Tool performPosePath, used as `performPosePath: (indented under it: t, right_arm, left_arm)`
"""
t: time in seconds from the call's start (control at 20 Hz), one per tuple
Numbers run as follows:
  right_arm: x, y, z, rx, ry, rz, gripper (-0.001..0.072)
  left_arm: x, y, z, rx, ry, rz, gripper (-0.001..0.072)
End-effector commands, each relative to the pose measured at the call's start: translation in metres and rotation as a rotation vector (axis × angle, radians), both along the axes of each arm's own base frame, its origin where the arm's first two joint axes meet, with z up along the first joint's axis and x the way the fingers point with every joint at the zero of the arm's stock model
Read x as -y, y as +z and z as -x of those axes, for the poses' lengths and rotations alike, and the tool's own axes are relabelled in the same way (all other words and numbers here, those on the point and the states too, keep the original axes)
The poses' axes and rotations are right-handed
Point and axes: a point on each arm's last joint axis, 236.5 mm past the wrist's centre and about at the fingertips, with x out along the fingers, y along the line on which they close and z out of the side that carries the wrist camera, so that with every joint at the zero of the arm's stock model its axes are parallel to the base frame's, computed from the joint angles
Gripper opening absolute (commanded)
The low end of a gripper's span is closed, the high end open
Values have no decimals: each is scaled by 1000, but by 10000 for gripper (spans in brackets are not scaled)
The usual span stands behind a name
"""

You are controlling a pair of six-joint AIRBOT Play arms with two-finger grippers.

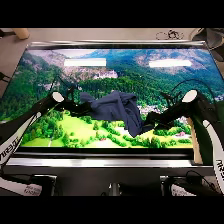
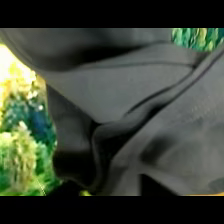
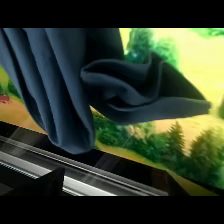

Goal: Fold the shirts.

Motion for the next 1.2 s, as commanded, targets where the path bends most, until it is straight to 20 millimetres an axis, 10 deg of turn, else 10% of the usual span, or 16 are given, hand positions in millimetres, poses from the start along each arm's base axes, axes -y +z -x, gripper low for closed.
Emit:
performPosePath:
  t: [0.0, 0.2, 0.25, 0.35, 0.45, 0.55, 0.65, 0.75, 0.85, 1.0, 1.15]
  right_arm:
    - [-31, -18, 6, 28, 14, -52, 703]
    - [-65, -23, -14, 143, 5, -65, 654]
    - [-69, -24, -18, 158, -2, -65, 548]
    - [-77, -17, -20, 152, -15, -108, 22]
    - [-77, 18, -28, 229, 84, -126, 15]
    - [-60, 97, -58, 454, 157, -92, 15]
    - [-32, 228, -85, 807, 150, -15, 16]
    - [-4, 384, -68, 1236, 89, 91, 16]
    - [14, 513, -8, 1623, -3, 157, 16]
    - [18, 587, 76, 1864, -108, 92, 17]
    - [26, 558, 80, 1731, -119, 134, 17]
  left_arm:
    - [5, -4, -7, 15, 23, 23, 37]
    - [9, 18, -14, 91, -58, 24, 24]
    - [10, 27, -18, 120, -67, 22, 23]
    - [12, 60, -29, 213, -91, 30, 22]
    - [8, 122, -44, 384, -128, 6, 22]
    - [-2, 228, -55, 653, -157, -43, 22]
    - [-21, 369, -38, 977, -135, -90, 22]
    - [-53, 508, 15, 1309, -63, -140, 22]
    - [-89, 595, 85, 1526, 42, -182, 22]
    - [-110, 614, 143, 1536, 104, -153, 22]
    - [-111, 579, 148, 1408, 48, -202, 22]
